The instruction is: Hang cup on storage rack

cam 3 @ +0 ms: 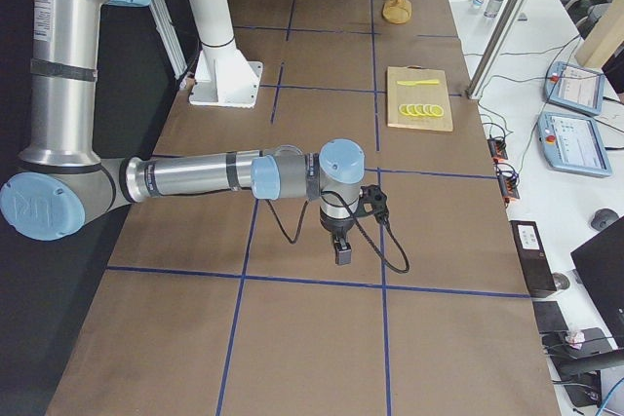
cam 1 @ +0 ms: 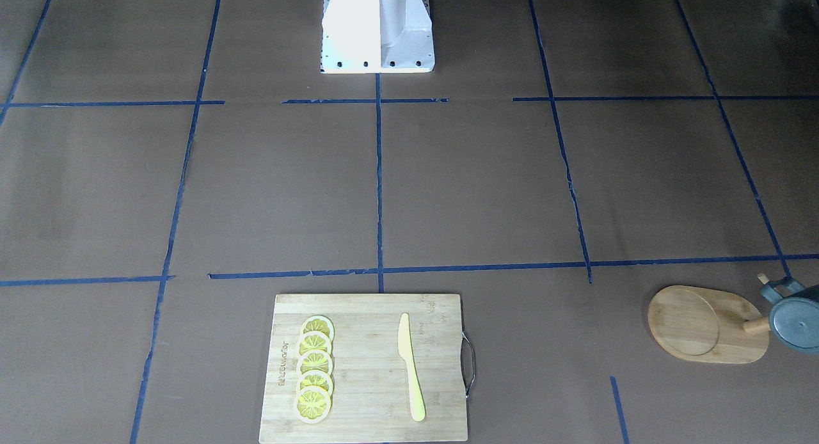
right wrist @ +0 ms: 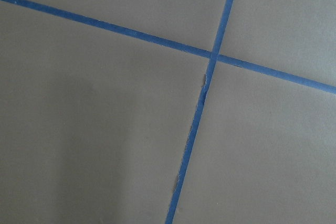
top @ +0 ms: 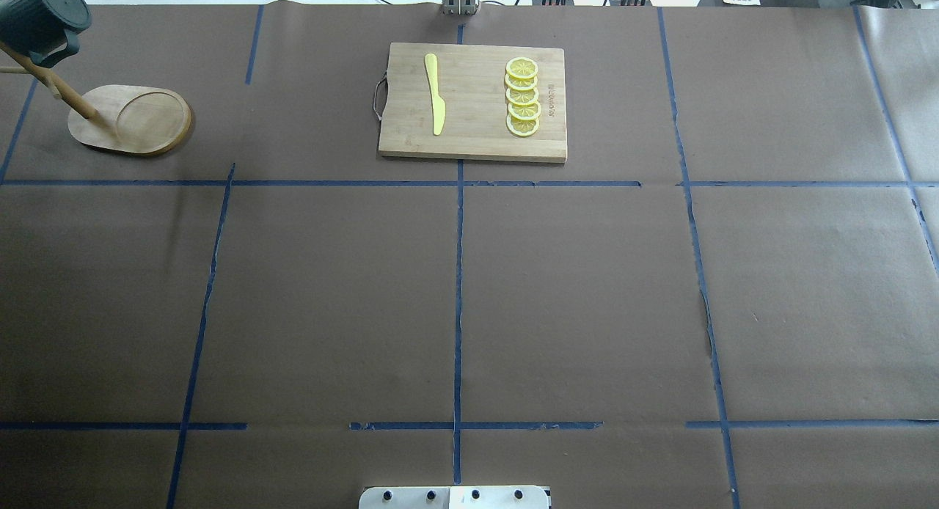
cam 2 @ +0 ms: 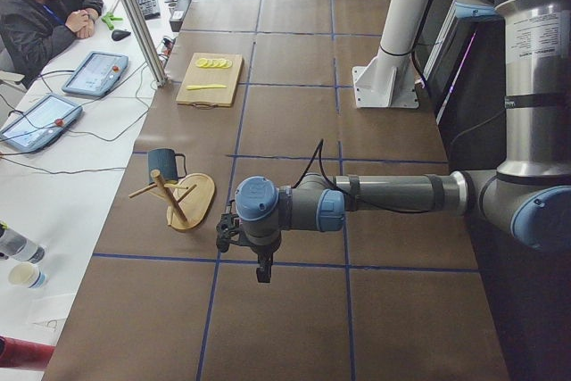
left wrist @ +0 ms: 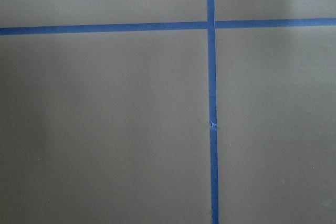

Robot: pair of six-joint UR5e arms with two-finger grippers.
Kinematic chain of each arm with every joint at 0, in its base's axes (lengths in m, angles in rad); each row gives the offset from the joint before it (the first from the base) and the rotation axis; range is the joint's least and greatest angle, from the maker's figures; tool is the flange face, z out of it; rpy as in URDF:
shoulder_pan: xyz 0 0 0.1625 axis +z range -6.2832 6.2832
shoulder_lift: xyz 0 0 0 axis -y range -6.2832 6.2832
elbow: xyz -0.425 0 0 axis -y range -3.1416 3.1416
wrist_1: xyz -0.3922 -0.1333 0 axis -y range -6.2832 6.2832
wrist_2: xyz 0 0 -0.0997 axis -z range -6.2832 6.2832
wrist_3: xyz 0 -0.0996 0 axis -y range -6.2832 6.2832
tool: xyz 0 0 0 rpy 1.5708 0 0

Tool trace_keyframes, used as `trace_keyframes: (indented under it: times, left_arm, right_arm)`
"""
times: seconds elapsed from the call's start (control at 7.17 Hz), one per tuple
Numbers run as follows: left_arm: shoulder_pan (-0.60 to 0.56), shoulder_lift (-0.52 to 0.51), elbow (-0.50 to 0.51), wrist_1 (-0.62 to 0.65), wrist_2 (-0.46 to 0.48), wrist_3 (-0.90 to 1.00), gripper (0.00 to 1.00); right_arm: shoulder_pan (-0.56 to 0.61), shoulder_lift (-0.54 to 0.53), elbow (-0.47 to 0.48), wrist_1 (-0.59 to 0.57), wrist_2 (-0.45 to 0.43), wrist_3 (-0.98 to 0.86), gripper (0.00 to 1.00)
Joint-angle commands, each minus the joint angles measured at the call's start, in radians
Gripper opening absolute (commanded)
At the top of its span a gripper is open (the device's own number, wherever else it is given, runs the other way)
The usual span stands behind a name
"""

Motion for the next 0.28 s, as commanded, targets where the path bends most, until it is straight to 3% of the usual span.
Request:
trace_keyframes:
  times: [0.0, 0.14]
  left_arm:
    - [0.0, -0.001, -0.001, 0.0, -0.001, 0.0, 1.0]
    - [0.0, -0.001, -0.003, 0.0, -0.001, 0.0, 1.0]
  right_arm:
    - [-0.012, 0.0, -0.001, 0.0, 0.0, 0.0, 1.0]
    - [-0.014, 0.0, -0.004, 0.0, -0.002, 0.0, 1.0]
